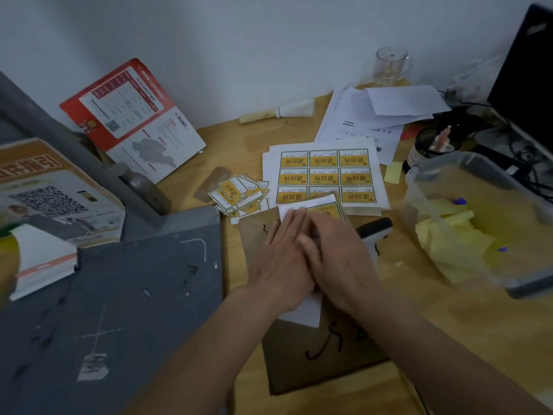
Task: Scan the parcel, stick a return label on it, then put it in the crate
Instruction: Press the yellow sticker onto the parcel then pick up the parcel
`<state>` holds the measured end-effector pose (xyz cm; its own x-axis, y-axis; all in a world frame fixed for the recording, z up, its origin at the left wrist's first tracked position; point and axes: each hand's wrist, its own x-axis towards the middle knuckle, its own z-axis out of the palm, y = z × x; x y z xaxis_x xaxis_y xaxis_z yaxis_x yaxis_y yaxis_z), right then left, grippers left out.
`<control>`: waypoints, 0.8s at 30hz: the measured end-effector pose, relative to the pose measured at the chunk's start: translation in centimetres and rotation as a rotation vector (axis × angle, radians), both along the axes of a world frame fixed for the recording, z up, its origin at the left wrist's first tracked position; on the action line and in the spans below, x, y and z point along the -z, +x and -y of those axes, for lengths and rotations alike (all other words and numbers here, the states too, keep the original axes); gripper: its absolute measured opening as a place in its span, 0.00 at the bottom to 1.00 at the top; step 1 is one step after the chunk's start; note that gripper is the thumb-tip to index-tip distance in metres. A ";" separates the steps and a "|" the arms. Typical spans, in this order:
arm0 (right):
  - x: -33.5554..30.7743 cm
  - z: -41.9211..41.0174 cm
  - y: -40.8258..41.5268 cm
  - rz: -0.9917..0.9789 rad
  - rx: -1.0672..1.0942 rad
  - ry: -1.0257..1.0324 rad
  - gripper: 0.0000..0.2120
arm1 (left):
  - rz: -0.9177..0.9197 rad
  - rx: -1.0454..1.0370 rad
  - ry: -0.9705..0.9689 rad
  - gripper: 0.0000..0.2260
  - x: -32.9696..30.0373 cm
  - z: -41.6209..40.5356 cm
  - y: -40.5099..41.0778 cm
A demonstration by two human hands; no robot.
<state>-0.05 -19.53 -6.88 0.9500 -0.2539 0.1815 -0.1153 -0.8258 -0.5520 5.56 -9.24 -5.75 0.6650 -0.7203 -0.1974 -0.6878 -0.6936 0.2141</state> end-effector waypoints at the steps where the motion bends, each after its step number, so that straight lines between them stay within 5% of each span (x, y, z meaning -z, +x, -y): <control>1: 0.4 -0.1 -0.5 -0.098 -0.062 -0.053 0.31 | 0.034 0.015 0.104 0.32 0.5 -0.3 0.0; 4: 0.7 0.1 -1.3 -0.225 -0.093 -0.148 0.41 | 0.112 -0.042 0.215 0.31 1.2 -0.8 -0.2; 17: 0.7 0.3 -4.1 -0.364 0.042 -0.368 0.39 | 0.056 -0.200 0.208 0.44 0.8 -1.5 -0.4; 24: -2.0 0.0 -2.6 -0.139 0.028 -0.236 0.37 | 0.105 -0.193 0.152 0.39 -0.6 -0.8 -1.8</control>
